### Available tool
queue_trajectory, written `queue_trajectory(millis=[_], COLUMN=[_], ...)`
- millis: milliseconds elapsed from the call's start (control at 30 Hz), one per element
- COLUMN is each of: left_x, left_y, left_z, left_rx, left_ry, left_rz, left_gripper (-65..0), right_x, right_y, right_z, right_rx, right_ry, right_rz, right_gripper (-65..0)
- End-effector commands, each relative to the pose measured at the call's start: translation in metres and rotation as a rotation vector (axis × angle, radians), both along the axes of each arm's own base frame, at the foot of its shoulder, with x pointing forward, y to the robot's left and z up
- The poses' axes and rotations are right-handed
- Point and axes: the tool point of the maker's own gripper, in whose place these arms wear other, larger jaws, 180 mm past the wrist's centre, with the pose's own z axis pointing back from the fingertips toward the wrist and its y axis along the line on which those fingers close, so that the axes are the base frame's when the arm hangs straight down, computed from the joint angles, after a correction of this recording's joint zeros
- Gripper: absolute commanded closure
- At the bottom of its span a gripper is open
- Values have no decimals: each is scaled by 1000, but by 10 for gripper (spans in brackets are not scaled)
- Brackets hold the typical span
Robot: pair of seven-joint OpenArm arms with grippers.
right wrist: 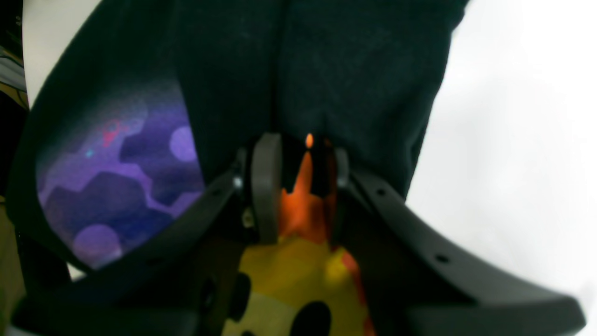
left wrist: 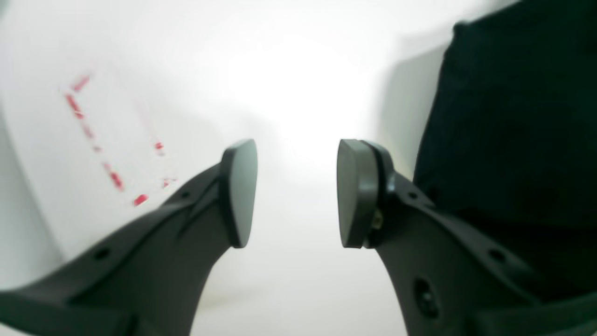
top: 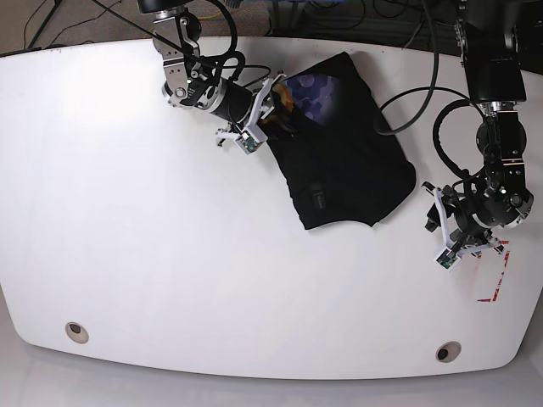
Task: Layout the t-shirt on the table in an organized manner, then fold the t-shirt properly
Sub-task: 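Grasp the bundle with the left gripper and straighten it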
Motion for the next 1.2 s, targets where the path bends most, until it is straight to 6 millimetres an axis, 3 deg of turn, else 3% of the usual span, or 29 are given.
queue_trajectory(millis=[0,200,333,500,800,1033,1167], left_x=[-2,-37,-66,-95,-117,-125,-109], left_y=[-18,-61,-103,-126,-130,-99,-81], left_z=[10,-9,-25,-45,-71,-95,-92], left_rx=[-31,-116,-217,-280,-329,-271,-234], left_ry=[-31,20,66,133,197,276,263], left_rz=[-25,-74,-100,-98,-82,-58,-50], left_gripper=[-246,-246,-246,-246,-246,-246,-246], right_x=[-12,-11,-9,-6,-4,-6,-8], right_y=[-9,-8,-2,-1,0,0,1], right_z=[-18,-17,-15,-13,-12,-13,-13], right_rx=[-102,-100,-90,-87,-86,-86,-77], right_ry=[47,44,40,32,29,33,39], right_rz=[37,36,35,34,34,34,31], right_gripper=[-136,-136,-136,-136,-136,-136,-136])
